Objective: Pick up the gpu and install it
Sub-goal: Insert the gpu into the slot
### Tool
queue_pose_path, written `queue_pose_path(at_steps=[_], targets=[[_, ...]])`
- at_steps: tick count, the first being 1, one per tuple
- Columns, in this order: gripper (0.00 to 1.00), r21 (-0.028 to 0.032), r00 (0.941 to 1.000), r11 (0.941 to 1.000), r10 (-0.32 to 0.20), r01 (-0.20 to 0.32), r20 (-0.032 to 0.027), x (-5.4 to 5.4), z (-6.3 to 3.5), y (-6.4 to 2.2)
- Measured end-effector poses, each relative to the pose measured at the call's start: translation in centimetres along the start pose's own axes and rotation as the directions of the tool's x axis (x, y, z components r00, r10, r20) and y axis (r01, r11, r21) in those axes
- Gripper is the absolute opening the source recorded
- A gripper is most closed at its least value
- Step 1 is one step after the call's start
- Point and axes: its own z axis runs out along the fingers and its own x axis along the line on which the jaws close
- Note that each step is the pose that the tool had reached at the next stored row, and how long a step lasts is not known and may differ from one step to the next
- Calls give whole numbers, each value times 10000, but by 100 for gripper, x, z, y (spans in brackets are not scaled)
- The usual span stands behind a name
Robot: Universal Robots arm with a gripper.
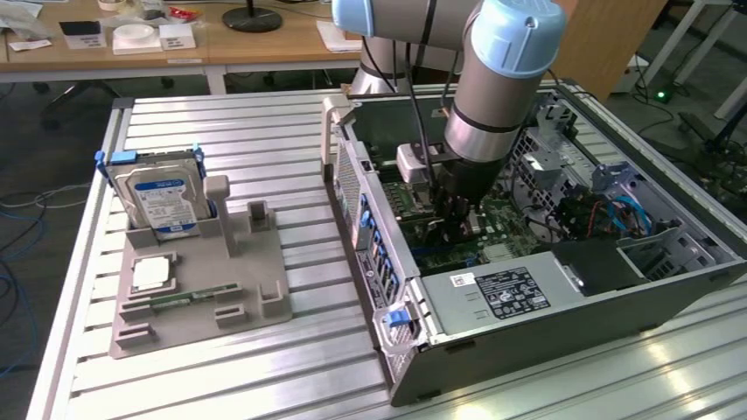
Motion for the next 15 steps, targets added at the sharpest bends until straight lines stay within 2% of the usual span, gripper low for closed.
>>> queue_pose_path(at_steps=[7, 15], targets=[[28, -2, 10000, 10000, 1, -1, -3, 1, 4, 8], [28, -15, 10000, 10000, 1, -1, -8, 3, 65, 9]])
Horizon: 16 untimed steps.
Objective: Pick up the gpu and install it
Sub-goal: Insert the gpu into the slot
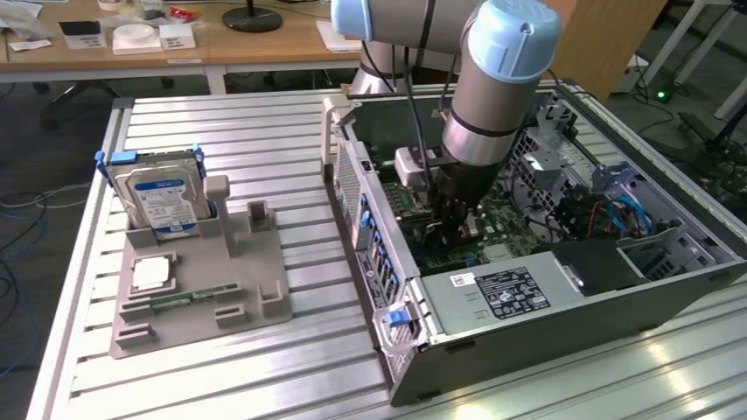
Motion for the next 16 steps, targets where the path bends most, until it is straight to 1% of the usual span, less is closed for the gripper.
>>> queue_pose_path(at_steps=[1, 4, 6, 13, 14, 15, 16], targets=[[28, 3, 10000, 10000, 0, 0, 7, 0, 12, 0], [28, -11, 10000, 10000, 0, 0, -6, 3, 52, 2], [28, -5, 10000, 10000, 1, -1, -1, 3, 67, 2], [28, 1, 10000, 10000, 0, 0, 5, 2, 69, 1], [28, 8, 10000, 10000, -1, 1, 11, 2, 63, 1], [28, 37, 10000, 10000, -1, 1, 45, -2, 51, -1], [29, 42, 10000, 10000, -3, 3, 39, -4, 16, -2]])
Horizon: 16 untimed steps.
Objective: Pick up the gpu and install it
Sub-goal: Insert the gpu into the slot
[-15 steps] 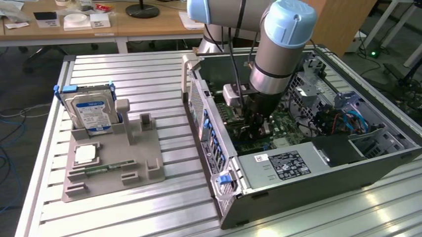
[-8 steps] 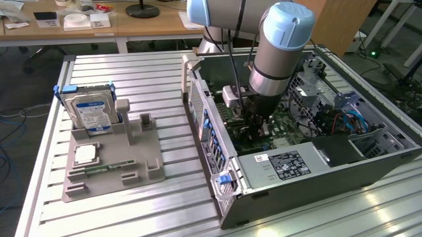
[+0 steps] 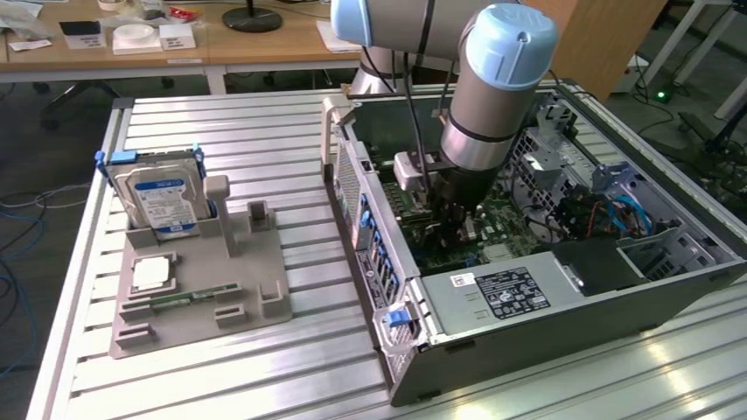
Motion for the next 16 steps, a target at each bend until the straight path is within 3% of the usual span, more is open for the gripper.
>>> queue_pose_path(at_steps=[2, 14, 16], targets=[[35, 10, 10000, 10000, 1, -1, -23, 1, -79, 1], [35, 136, 10000, 9999, -2, 2, -21, -14, -522, -9], [35, 151, 10000, 9999, -2, 3, -19, -15, -546, -10]])
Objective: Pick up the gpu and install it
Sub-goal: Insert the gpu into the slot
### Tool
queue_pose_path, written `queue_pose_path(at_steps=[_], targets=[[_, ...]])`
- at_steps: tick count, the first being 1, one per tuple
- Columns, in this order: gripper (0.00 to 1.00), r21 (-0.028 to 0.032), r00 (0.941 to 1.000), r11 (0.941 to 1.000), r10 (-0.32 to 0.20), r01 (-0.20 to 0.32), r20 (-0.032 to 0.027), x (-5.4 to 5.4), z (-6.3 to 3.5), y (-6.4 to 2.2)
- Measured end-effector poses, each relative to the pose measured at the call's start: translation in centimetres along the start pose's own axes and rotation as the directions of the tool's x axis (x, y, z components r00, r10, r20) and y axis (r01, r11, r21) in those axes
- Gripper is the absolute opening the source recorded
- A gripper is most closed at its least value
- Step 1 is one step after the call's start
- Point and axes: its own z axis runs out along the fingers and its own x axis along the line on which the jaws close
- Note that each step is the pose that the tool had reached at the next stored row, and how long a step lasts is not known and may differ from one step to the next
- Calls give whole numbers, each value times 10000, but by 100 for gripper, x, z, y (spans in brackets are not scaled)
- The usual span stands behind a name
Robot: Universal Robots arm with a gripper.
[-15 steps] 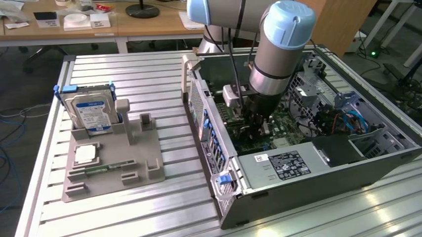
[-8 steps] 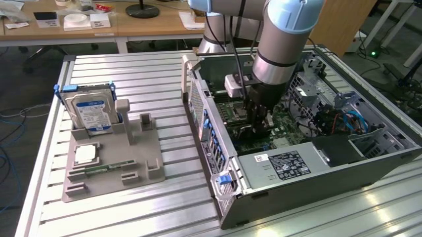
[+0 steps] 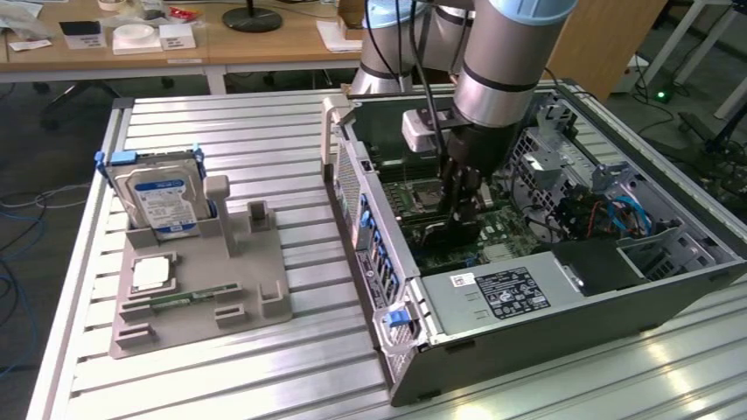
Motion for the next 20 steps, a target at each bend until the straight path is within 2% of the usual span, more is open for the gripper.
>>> queue_pose_path(at_steps=[6, 9, 10, 11, 20], targets=[[34, 0, 10000, 10000, 0, 0, -1, 0, -1, 0], [15, 0, 10000, 10000, 0, 0, -1, 0, -1, 0], [15, 0, 10000, 10000, 0, 0, -1, 0, -1, 0], [11, 0, 10000, 10000, 0, 0, -1, 0, -1, 0], [11, 0, 10000, 10000, 0, 0, -1, 0, -1, 0]])
